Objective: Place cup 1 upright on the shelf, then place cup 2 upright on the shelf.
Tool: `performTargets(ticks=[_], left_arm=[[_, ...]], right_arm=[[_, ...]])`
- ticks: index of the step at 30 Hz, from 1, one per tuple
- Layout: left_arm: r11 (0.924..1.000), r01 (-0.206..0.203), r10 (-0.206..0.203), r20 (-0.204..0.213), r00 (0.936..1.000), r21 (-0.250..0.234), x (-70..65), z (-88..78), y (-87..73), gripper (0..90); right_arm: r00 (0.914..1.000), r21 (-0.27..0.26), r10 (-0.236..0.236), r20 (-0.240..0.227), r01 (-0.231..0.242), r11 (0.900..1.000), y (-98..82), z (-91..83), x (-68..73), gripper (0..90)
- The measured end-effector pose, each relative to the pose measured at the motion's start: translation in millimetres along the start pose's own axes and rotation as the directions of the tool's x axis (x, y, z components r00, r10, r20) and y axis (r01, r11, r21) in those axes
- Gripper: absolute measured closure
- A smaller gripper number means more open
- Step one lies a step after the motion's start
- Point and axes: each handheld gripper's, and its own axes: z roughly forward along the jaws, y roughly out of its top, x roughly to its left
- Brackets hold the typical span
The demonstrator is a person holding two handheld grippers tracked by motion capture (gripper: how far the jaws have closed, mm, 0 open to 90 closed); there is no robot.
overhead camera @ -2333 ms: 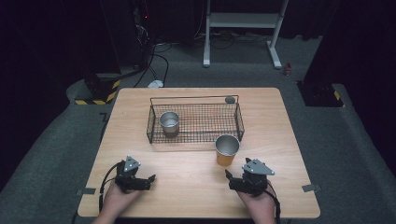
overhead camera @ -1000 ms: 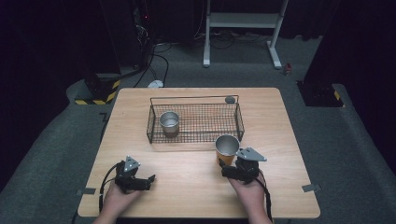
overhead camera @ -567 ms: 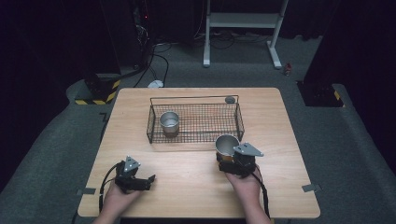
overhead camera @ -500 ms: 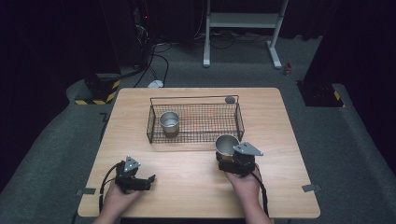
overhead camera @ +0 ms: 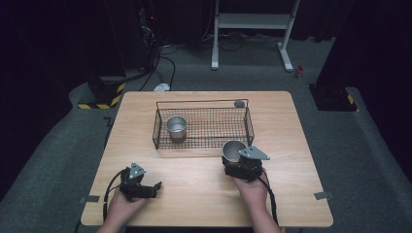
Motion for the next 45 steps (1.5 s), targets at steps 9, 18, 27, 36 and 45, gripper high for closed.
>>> performTargets(ticks=[9, 18, 27, 36, 45], left_arm=[[1.0, 0.001, -0.001, -0.001, 1.0, 0.0, -0.2, -0.2, -0.2, 0.8], [0.9999, -0.01, 0.01, 0.005, 0.9999, 0.002, 0.1, 0.0, 0.2, 0.8], [0.9999, -0.011, 0.011, 0.004, 0.9999, 0.0, 0.1, 0.6, 0.6, 0.6], [0.9999, -0.013, 0.013, 0.003, 0.9999, 0.002, 0.0, 0.2, 0.5, 0.7], [0.9999, -0.014, 0.014, 0.009, 0.9999, 0.002, 0.2, 0.3, 0.5, 0.7]], right_arm=[[1.0, -0.022, -0.01, 0.001, 0.01, 1.0, 4.6, -9.8, 3.9, 14.3], [0.9996, -0.047, -0.027, 0.006, 0.027, 0.999, 10.4, -20.4, 6.9, 14.3], [0.9999, -0.069, -0.014, 0.002, 0.015, 0.998, 16.3, -23.4, 6.8, 14.3], [0.9998, -0.074, -0.016, 0.011, 0.017, 0.997, 19.5, -25.9, 5.6, 14.4], [0.9995, -0.087, -0.032, 0.008, 0.033, 0.996, 23.1, -21.1, 10.2, 14.4]])
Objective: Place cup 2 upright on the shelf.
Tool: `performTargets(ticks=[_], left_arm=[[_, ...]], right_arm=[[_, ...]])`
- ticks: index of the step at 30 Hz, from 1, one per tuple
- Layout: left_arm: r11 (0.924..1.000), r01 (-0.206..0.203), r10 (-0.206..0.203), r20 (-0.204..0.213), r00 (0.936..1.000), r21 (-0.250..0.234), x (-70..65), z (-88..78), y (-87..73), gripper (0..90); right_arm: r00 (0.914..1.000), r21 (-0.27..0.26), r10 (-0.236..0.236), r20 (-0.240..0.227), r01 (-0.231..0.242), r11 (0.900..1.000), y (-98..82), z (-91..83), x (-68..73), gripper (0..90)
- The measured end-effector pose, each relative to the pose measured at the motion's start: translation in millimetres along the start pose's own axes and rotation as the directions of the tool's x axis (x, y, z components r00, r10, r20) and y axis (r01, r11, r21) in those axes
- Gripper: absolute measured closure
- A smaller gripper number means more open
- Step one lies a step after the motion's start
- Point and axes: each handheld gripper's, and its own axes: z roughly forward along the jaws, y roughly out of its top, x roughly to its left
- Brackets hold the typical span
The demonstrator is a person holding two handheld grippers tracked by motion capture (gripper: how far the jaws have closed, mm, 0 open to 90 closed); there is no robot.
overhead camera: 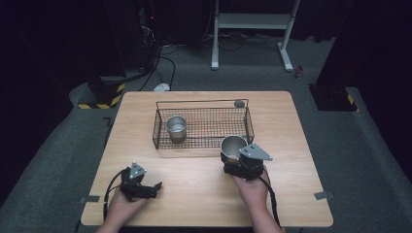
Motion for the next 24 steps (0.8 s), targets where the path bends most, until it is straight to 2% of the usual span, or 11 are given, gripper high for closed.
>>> performTargets(ticks=[4, 24], left_arm=[[1.0, 0.001, -0.001, -0.002, 1.0, -0.003, -0.4, -0.5, -0.8, 0.6], [1.0, 0.004, -0.004, -0.001, 1.0, -0.002, -0.5, -0.5, -0.8, 0.4]], right_arm=[[0.9999, 0.002, 0.012, -0.002, -0.012, 1.0, 2.4, 3.3, 0.2, 14.4], [1.0, -0.032, 0.003, -0.001, -0.003, 0.999, 27.7, 8.1, -2.4, 14.4]])
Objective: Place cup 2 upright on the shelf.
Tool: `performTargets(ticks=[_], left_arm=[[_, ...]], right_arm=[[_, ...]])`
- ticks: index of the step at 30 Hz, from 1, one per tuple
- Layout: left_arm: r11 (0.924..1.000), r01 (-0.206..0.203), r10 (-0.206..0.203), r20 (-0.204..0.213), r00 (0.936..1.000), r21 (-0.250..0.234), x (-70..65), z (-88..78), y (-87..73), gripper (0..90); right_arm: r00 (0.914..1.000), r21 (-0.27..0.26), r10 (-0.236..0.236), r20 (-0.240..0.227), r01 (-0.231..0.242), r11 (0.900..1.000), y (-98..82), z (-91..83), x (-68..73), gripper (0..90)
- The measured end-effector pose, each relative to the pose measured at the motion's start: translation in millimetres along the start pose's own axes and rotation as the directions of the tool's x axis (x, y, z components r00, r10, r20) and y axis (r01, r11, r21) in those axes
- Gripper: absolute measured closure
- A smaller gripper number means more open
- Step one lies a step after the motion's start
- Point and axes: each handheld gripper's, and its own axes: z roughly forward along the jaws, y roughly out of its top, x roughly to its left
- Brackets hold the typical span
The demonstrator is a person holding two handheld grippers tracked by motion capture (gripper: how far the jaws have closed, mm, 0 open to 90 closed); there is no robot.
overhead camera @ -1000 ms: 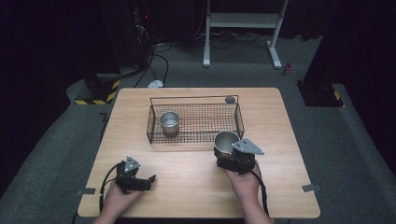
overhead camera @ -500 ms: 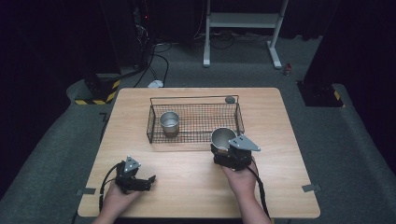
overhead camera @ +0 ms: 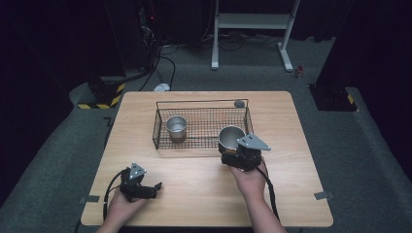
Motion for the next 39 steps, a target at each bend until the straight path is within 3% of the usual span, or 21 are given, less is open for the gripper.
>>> performTargets(ticks=[20, 39], left_arm=[[1.0, -0.004, 0.004, -0.001, 1.0, -0.002, 0.2, -0.1, -0.1, 0.5], [1.0, -0.004, 0.004, -0.002, 1.0, -0.001, 0.0, -0.2, -0.2, 0.5]], right_arm=[[0.9991, -0.026, 0.029, 0.031, -0.028, 0.999, 26.9, 12.6, -11.4, 14.5], [0.9959, -0.026, 0.058, 0.069, -0.056, 0.998, 52.0, 43.5, -30.0, 14.5]])
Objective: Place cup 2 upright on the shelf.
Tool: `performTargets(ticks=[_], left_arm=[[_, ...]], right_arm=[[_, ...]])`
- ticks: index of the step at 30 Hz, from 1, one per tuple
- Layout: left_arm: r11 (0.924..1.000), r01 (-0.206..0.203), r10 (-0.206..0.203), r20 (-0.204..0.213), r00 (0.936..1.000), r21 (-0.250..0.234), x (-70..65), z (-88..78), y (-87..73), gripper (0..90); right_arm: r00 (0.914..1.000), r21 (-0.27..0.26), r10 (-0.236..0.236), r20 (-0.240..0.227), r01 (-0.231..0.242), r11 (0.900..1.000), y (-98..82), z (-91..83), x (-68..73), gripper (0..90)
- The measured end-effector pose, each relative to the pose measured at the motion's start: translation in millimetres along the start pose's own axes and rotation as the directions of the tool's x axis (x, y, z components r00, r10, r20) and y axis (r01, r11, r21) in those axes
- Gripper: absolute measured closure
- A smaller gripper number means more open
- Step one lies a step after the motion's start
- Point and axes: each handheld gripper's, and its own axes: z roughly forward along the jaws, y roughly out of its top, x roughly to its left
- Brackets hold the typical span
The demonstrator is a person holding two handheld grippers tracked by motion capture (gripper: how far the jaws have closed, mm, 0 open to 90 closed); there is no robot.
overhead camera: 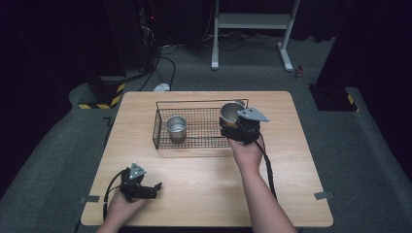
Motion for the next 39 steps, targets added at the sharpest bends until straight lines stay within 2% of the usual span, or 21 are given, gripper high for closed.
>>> performTargets(ticks=[4, 14, 17, 27, 39], left_arm=[[1.0, -0.003, 0.003, 0.0, 1.0, 0.0, 0.2, 0.0, 0.1, 0.5], [1.0, 0.0, 0.0, 0.0, 1.0, -0.005, 0.0, 0.2, 0.0, 0.6], [1.0, 0.0, 0.0, 0.001, 1.0, -0.005, 0.0, 0.3, 0.1, 0.6], [1.0, 0.005, -0.005, 0.002, 1.0, -0.005, -0.4, 0.3, 0.0, 0.6], [1.0, -0.002, 0.002, 0.001, 1.0, 0.0, -0.2, 0.1, 0.2, 0.7]], right_arm=[[0.9999, -0.002, 0.005, 0.012, -0.005, 1.0, 2.7, 7.4, -3.2, 14.5], [0.999, 0.034, 0.022, 0.038, -0.023, 0.999, 4.6, 28.5, -10.8, 14.4], [0.9987, 0.026, 0.035, 0.037, -0.036, 0.999, 3.2, 33.5, -13.3, 14.5], [0.9961, 0.077, 0.066, 0.06, -0.07, 0.995, -7.3, 53.1, -17.6, 14.5], [0.9968, 0.138, 0.045, 0.067, -0.054, 0.989, -19.1, 72.9, -12.4, 14.5]])
